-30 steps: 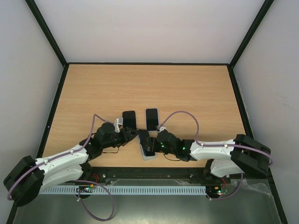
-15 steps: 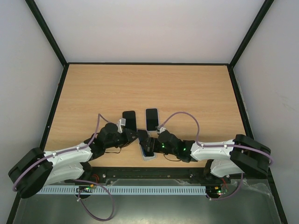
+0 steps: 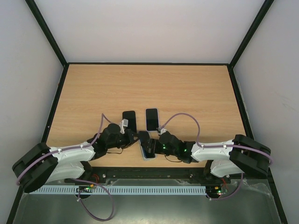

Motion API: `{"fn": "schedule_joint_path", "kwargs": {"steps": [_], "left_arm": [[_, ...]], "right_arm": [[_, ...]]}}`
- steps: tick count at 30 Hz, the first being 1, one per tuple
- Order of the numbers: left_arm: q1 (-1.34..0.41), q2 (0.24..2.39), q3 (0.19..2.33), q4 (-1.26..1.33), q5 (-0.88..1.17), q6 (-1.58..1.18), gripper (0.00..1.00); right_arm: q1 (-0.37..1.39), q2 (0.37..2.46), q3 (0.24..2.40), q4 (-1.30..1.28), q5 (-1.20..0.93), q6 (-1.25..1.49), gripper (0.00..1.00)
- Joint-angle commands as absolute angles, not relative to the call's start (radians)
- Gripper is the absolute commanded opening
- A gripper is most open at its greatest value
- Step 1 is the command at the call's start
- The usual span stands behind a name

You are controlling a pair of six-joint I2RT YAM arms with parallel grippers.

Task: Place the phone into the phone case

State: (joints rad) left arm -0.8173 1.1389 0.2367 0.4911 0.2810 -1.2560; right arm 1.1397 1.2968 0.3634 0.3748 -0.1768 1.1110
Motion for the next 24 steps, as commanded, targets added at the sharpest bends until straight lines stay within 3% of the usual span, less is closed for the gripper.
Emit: {"fn": "schedule_joint_path", "kwargs": {"steps": [1, 7, 12, 17, 24], "left_arm": [[-0.834, 1.153, 0.262, 0.472, 0.267, -1.240, 0.02], [-0.836, 1.152, 0.260, 0.430, 0.263, -1.238, 0.02], [-0.836, 1.143, 0.272, 0.378, 0.252, -1.226, 0.02], [-0.835, 1.140, 0.289, 0.323, 0.220, -1.213, 0.02], [-0.831, 1.149, 0.319, 0.291, 0.183, -1.149, 0.02]], "right_arm": [[1.148, 1.275, 0.378, 0.398, -0.162, 1.083, 0.57], [1.148, 1.183, 0.383, 0.285, -0.093, 1.025, 0.83], [1.146, 1.140, 0.380, 0.233, -0.070, 0.999, 0.90], [1.141, 1.129, 0.373, 0.204, -0.047, 0.978, 0.85], [1.068, 1.150, 0.329, 0.222, -0.090, 0.976, 0.59]]}}
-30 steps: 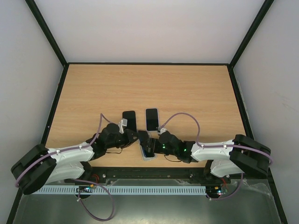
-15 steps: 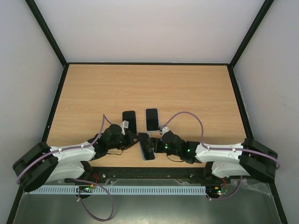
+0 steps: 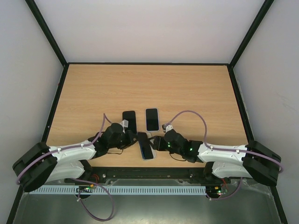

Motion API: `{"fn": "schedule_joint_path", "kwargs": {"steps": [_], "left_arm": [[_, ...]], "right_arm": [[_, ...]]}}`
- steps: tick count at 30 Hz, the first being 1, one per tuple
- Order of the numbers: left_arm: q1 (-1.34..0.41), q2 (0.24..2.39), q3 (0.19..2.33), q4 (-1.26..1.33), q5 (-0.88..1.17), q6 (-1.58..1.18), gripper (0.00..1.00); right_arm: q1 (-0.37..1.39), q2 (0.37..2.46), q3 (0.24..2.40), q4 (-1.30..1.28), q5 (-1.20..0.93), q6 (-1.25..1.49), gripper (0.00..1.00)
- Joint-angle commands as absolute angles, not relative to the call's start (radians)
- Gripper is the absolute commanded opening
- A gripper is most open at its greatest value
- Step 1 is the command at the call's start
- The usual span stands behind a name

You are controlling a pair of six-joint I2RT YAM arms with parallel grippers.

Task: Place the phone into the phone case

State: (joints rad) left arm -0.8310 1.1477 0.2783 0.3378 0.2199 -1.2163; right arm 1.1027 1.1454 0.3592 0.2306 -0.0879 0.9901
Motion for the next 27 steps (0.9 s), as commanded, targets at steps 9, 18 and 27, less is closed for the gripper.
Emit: {"fn": "schedule_joint_path", "kwargs": {"steps": [9, 18, 27], "left_arm": [[-0.827, 1.232, 0.313, 0.362, 0.215, -1.158, 0.04], [-0.836, 1.335, 0.318, 0.439, 0.191, -1.173, 0.04], [-0.852, 1.374, 0.312, 0.454, 0.164, -1.203, 0.13]], "right_arm": [[1.048, 1.267, 0.301, 0.344, -0.190, 0.995, 0.42], [1.049, 1.382, 0.241, 0.547, -0.229, 1.053, 0.30], [1.048, 1.306, 0.194, 0.582, -0.197, 1.133, 0.25]]}}
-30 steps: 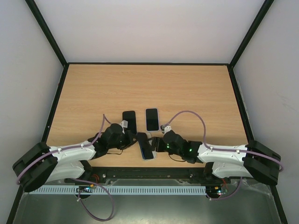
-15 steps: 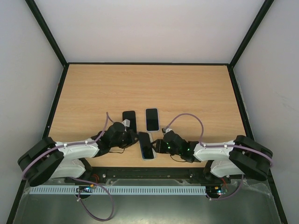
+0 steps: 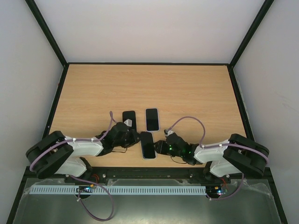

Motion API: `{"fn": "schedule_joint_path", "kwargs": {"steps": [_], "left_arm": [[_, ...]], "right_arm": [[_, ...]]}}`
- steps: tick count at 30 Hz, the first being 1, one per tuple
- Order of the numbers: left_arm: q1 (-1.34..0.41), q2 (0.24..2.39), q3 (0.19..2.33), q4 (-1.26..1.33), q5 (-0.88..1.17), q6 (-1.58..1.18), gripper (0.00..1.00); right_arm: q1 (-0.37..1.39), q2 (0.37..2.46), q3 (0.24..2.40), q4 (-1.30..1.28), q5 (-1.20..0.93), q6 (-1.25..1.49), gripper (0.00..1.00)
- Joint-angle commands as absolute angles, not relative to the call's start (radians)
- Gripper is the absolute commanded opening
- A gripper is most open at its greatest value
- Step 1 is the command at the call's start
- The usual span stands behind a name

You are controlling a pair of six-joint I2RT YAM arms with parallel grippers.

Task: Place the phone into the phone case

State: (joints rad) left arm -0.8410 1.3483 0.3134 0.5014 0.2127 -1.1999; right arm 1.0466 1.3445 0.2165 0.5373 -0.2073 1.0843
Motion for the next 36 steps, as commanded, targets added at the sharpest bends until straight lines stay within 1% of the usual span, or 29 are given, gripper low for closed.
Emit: {"fn": "schedule_joint_path", "kwargs": {"steps": [1, 8, 11, 15, 20, 23, 27, 31, 36], "left_arm": [[-0.852, 1.369, 0.319, 0.433, 0.158, -1.197, 0.16], [-0.853, 1.311, 0.339, 0.296, 0.125, -1.161, 0.36], [-0.855, 1.282, 0.344, 0.248, 0.125, -1.151, 0.40], [-0.875, 1.238, 0.338, 0.233, 0.137, -1.155, 0.42], [-0.922, 1.238, 0.308, 0.308, 0.192, -1.212, 0.40], [-0.958, 1.245, 0.295, 0.332, 0.191, -1.239, 0.39], [-0.997, 1.254, 0.299, 0.320, 0.163, -1.253, 0.37], [-1.022, 1.259, 0.301, 0.317, 0.139, -1.263, 0.26], [-1.042, 1.261, 0.307, 0.310, 0.115, -1.268, 0.17]], "right_arm": [[1.049, 1.298, 0.190, 0.580, -0.190, 1.137, 0.25], [1.049, 1.295, 0.186, 0.554, -0.182, 1.137, 0.25], [1.049, 1.297, 0.185, 0.549, -0.186, 1.138, 0.25], [1.048, 1.290, 0.199, 0.517, -0.190, 1.133, 0.25], [1.050, 1.286, 0.197, 0.501, -0.196, 1.136, 0.24], [1.050, 1.277, 0.185, 0.491, -0.205, 1.141, 0.24], [1.050, 1.268, 0.186, 0.467, -0.229, 1.137, 0.18], [1.052, 1.244, 0.182, 0.447, -0.244, 1.140, 0.17], [1.051, 1.218, 0.179, 0.439, -0.243, 1.151, 0.16]]}}
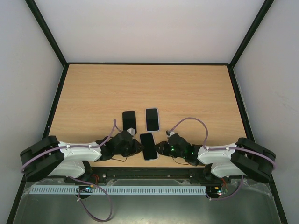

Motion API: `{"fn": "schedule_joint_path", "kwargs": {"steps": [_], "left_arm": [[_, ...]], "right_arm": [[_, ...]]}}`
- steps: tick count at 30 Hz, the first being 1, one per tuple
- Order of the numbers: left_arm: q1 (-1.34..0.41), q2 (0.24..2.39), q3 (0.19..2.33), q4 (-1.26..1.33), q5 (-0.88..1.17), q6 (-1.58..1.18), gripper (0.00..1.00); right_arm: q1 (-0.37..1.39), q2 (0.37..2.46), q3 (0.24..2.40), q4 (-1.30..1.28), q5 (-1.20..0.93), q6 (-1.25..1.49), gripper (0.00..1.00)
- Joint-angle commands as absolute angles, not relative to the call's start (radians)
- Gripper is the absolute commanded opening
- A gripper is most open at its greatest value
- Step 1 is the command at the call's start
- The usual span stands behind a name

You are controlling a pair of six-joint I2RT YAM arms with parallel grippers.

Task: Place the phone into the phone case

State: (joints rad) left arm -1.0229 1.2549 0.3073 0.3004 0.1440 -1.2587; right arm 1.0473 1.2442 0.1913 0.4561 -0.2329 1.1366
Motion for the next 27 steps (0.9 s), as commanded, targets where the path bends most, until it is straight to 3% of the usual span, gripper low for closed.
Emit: {"fn": "schedule_joint_path", "kwargs": {"steps": [1, 8, 11, 17, 27], "left_arm": [[-1.044, 1.262, 0.308, 0.311, 0.113, -1.268, 0.15], [-1.052, 1.293, 0.342, 0.296, 0.102, -1.259, 0.12], [-1.055, 1.293, 0.354, 0.272, 0.094, -1.258, 0.19], [-1.061, 1.243, 0.354, 0.198, 0.072, -1.262, 0.30], [-1.121, 1.231, 0.337, 0.218, 0.091, -1.302, 0.21]], "right_arm": [[1.051, 1.220, 0.178, 0.443, -0.246, 1.153, 0.16], [1.054, 1.248, 0.178, 0.472, -0.265, 1.171, 0.19], [1.053, 1.223, 0.194, 0.402, -0.228, 1.156, 0.26], [1.053, 1.127, 0.206, 0.227, -0.174, 1.114, 0.28], [1.058, 1.122, 0.195, 0.242, -0.269, 1.108, 0.22]]}}
